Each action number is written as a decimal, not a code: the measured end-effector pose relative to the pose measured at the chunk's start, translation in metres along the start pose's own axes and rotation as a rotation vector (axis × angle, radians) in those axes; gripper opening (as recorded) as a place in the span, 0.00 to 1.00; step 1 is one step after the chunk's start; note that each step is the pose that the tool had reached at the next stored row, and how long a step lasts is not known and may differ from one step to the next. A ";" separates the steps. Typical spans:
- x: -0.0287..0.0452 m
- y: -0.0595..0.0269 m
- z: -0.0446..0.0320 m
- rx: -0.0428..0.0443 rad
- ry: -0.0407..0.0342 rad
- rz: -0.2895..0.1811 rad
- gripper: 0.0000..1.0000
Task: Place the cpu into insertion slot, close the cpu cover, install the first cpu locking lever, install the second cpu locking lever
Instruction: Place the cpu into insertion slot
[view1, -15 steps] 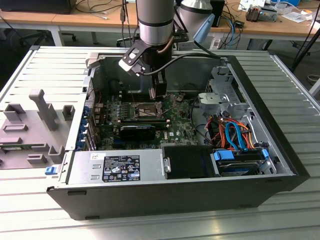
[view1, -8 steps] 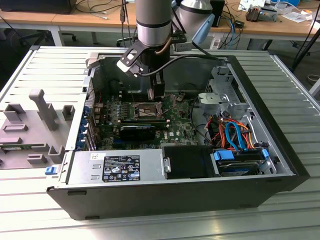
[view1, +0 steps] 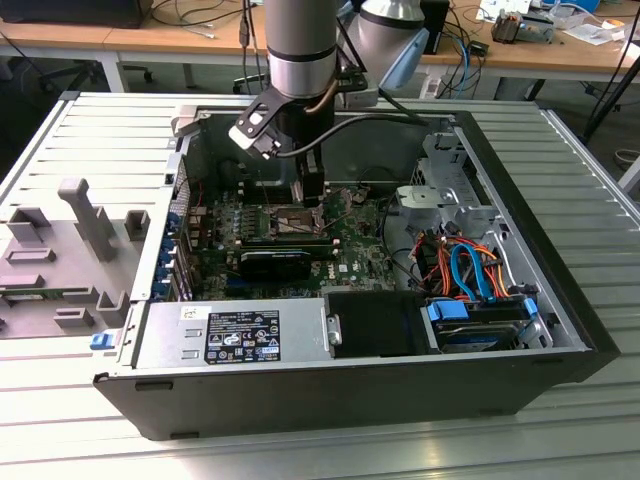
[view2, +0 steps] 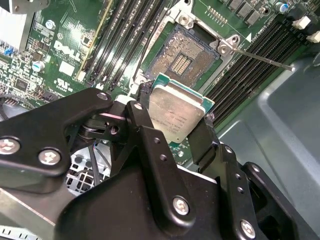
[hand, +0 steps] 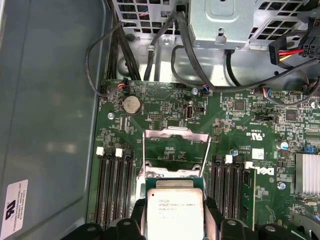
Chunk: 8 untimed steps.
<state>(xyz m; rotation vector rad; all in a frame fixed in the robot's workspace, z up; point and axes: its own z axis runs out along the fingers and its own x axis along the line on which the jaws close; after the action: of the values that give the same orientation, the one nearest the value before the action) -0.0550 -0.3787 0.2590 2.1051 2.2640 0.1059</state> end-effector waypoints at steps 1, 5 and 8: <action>0.0000 -0.0001 0.0004 0.0002 -0.0026 0.007 0.55; 0.0000 -0.0011 0.0017 -0.0001 -0.0041 0.021 0.55; 0.0001 -0.0022 0.0042 0.0000 -0.0041 0.021 0.55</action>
<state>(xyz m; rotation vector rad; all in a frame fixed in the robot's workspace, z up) -0.0569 -0.3786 0.2547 2.1271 2.2404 0.1023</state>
